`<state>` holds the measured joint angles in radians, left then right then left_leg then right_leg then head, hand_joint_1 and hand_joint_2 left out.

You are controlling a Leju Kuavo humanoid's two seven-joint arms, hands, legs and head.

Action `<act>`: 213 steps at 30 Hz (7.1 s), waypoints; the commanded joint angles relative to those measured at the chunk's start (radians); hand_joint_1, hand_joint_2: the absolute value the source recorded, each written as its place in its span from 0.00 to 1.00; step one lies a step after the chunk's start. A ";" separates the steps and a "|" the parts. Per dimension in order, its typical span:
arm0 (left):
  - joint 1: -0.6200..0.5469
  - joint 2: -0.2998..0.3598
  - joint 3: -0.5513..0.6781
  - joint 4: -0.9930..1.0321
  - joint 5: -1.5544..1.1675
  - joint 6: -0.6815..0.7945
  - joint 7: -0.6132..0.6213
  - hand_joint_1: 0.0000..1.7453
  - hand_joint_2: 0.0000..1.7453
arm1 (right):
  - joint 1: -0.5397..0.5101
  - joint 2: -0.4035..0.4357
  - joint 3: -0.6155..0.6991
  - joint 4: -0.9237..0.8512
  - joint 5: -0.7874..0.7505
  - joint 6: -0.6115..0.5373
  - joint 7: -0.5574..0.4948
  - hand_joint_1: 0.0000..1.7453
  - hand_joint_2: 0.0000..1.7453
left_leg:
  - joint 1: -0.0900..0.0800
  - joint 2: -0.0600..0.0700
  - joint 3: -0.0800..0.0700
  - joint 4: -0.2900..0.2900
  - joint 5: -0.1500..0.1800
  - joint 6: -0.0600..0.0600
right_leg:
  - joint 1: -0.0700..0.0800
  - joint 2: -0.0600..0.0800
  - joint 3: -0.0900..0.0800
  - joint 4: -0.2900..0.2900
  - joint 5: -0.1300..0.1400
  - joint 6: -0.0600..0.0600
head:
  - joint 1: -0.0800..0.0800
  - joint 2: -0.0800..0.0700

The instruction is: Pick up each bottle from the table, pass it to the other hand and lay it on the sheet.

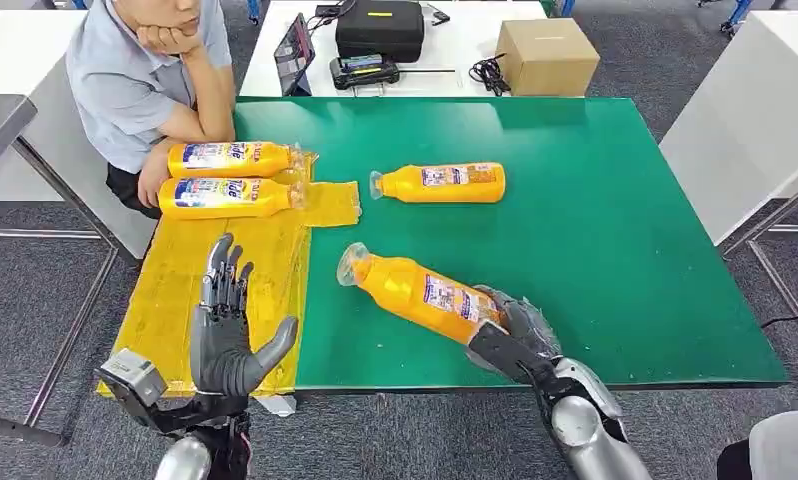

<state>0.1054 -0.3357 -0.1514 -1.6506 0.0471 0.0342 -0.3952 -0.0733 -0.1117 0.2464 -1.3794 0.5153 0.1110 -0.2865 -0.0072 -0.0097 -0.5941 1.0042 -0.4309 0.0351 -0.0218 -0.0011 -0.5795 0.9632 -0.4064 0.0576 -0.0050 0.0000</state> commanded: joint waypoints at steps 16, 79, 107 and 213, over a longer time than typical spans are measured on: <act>-0.131 0.057 -0.060 0.363 0.326 -0.489 -0.090 0.00 1.00 | -0.141 -0.034 0.160 0.173 -0.251 0.219 -0.160 1.00 1.00 | 0.001 0.002 0.003 -0.001 -0.001 -0.002 | 0.001 0.001 0.003 -0.001 0.000 -0.002 | 0.000 0.000; -0.240 0.038 -0.155 0.419 -0.016 -0.216 -0.146 1.00 1.00 | -0.290 0.083 0.398 0.379 -0.351 0.204 -0.157 1.00 1.00 | 0.002 0.001 0.003 0.001 -0.001 -0.003 | 0.002 0.001 0.003 0.001 -0.001 -0.003 | 0.000 0.000; -0.213 0.064 -0.117 0.205 -0.544 0.178 -0.072 1.00 1.00 | -0.243 0.115 0.327 0.354 -0.290 0.116 -0.100 0.00 0.00 | 0.001 0.001 0.001 0.000 -0.001 -0.002 | 0.001 0.001 0.001 0.000 0.000 -0.002 | 0.000 0.000; -0.310 0.067 0.054 0.363 -1.008 0.420 0.121 0.00 1.00 | -0.116 0.172 0.202 0.179 -0.304 0.130 -0.151 0.00 0.00 | 0.002 0.002 0.001 0.002 -0.002 -0.001 | 0.002 0.002 0.002 0.002 -0.002 -0.002 | 0.000 0.000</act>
<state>-0.3396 -0.2213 -0.1396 -0.9284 -1.1526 0.4379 -0.2061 -0.2539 0.0363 0.5031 -1.0694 0.2510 0.2056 -0.4566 -0.0071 -0.0096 -0.5953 1.0045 -0.4304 0.0352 -0.0219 -0.0010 -0.5803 0.9638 -0.4061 0.0580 -0.0046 0.0000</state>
